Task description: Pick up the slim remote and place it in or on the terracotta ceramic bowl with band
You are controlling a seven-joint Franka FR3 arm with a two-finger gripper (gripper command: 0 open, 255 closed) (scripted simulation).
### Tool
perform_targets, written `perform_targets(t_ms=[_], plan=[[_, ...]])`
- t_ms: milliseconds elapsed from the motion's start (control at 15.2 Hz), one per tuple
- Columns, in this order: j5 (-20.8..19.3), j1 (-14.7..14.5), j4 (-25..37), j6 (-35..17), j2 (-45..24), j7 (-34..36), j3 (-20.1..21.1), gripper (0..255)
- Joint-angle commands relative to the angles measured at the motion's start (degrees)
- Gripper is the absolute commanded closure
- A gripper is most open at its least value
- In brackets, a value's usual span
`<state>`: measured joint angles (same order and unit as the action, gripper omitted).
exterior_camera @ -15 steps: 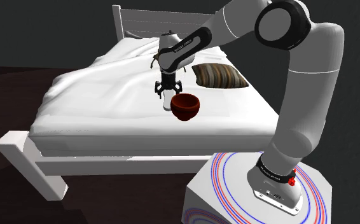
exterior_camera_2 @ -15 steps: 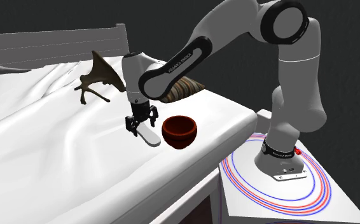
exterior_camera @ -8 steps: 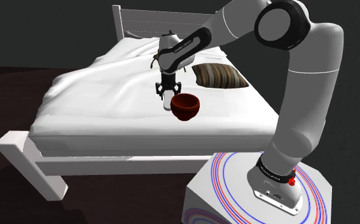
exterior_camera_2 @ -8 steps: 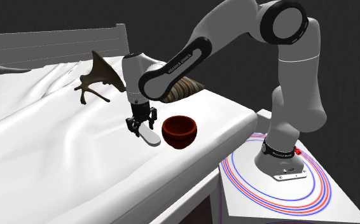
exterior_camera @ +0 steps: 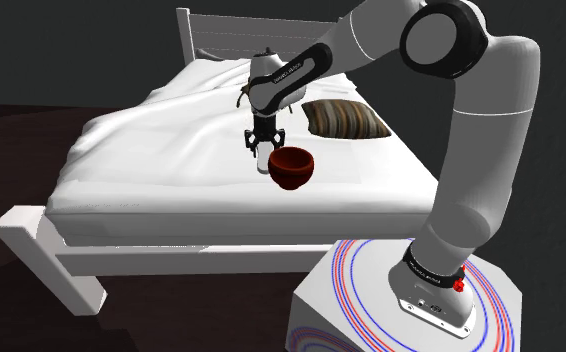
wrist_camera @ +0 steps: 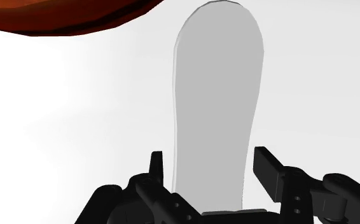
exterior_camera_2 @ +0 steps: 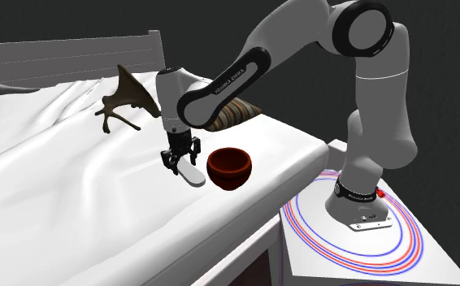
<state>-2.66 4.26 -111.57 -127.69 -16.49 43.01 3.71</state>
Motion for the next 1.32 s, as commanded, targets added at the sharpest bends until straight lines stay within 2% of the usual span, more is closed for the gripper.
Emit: perform_targets(t_ms=[0, 1254], plan=[[0.0, 0.0, 0.0, 0.0, 0.0, 0.0, 0.0, 255], [0.7, 0.1, 7.2, 13.1, 5.9, -0.6, 0.2, 255]])
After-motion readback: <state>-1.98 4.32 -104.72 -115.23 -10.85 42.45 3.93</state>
